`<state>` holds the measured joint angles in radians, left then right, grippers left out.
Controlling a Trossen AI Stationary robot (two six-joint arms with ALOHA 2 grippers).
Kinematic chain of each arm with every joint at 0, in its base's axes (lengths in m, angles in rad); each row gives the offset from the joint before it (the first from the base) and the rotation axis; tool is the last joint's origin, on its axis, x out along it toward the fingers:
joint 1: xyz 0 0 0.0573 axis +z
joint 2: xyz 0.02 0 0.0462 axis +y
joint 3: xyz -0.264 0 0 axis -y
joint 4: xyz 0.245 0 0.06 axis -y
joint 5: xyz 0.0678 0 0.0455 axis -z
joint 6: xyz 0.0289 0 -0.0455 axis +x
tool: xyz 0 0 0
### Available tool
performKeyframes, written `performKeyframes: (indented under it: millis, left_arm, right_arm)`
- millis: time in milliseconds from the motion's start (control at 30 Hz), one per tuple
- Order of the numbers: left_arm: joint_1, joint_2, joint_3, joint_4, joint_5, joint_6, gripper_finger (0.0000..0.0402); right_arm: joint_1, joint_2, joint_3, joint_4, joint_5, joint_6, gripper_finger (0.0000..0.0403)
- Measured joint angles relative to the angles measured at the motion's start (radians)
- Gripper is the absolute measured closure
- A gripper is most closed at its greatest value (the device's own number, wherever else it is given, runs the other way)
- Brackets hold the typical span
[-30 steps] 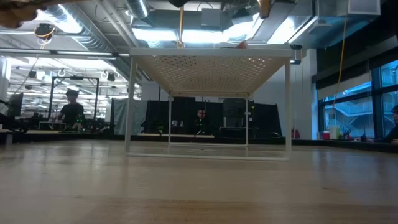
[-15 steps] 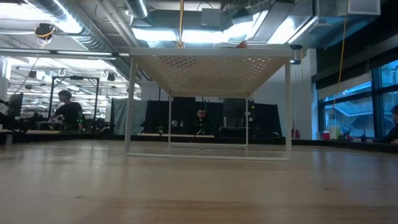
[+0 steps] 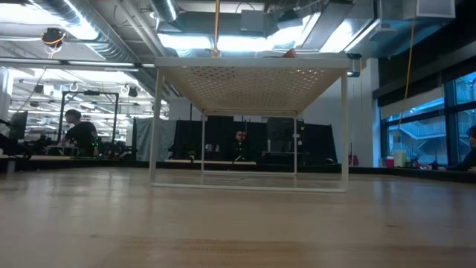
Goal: Pick & Place candle stick holders
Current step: Put the top gold candle holder on the shelf
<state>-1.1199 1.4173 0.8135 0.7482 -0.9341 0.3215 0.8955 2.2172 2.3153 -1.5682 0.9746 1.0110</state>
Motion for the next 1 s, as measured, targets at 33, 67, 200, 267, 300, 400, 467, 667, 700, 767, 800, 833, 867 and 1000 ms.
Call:
performKeyframes:
  millis: [33, 67, 200, 267, 300, 400, 467, 667, 700, 767, 800, 833, 867, 1000]
  left_arm:
    - [0.003, -0.016, 0.0, -0.012, -0.002, 0.001, 0.0399]
    - [0.007, -0.026, 0.0, -0.024, -0.005, 0.002, 0.0399]
    - [0.024, -0.047, 0.0, -0.049, -0.017, 0.011, 0.04]
    - [0.036, -0.046, 0.0, -0.051, -0.015, 0.013, 0.0399]
    - [0.039, -0.046, 0.0, -0.055, -0.016, 0.013, 0.0398]
    - [0.044, -0.046, 0.0, -0.09, -0.016, -0.016, 0.0398]
    - [0.042, -0.046, 0.0, -0.115, -0.024, -0.034, 0.04]
    - [0.026, -0.046, 0.0, -0.125, -0.086, -0.047, 0.0397]
    - [0.021, -0.046, 0.0, -0.125, -0.095, -0.047, 0.0397]
    - [0.016, -0.046, 0.0, -0.126, -0.112, -0.047, 0.0398]
    - [0.014, -0.046, 0.0, -0.128, -0.121, -0.047, 0.0399]
    - [0.012, -0.046, 0.0, -0.131, -0.124, -0.047, 0.04]
    - [0.009, -0.046, 0.0, -0.133, -0.116, -0.048, 0.04]
    - [-0.006, -0.045, 0.0, -0.132, -0.11, -0.049, 0.0397]
  right_arm:
    - [0.005, -0.008, -0.002, -0.005, 0.023, -0.002, 0.0388]
    - [0.012, -0.014, -0.002, -0.005, 0.057, 0.005, 0.0388]
    - [0.033, -0.041, -0.002, -0.003, 0.188, 0.003, 0.0388]
    - [0.03, -0.046, -0.002, -0.003, 0.239, 0.011, 0.0388]
    - [0.024, -0.046, -0.002, -0.003, 0.255, 0.01, 0.0388]
    - [-0.001, -0.046, -0.002, -0.003, 0.257, 0.004, 0.0388]
    - [-0.015, -0.048, -0.019, 0.015, 0.244, 0.003, 0.0388]
    - [-0.039, -0.048, -0.137, 0.24, 0.189, -0.084, 0.0388]
    - [-0.042, -0.047, -0.159, 0.303, 0.168, -0.133, 0.0388]
    - [-0.053, -0.046, -0.202, 0.467, 0.11, -0.263, 0.0388]
    - [-0.06, -0.046, -0.226, 0.566, 0.071, -0.345, 0.0388]
    - [-0.069, -0.046, -0.248, 0.662, 0.022, -0.433, 0.0388]
    - [-0.078, -0.046, -0.269, 0.738, -0.014, -0.499, 0.0388]
    - [-0.105, -0.047, -0.286, 0.809, -0.04, -0.615, 0.0388]
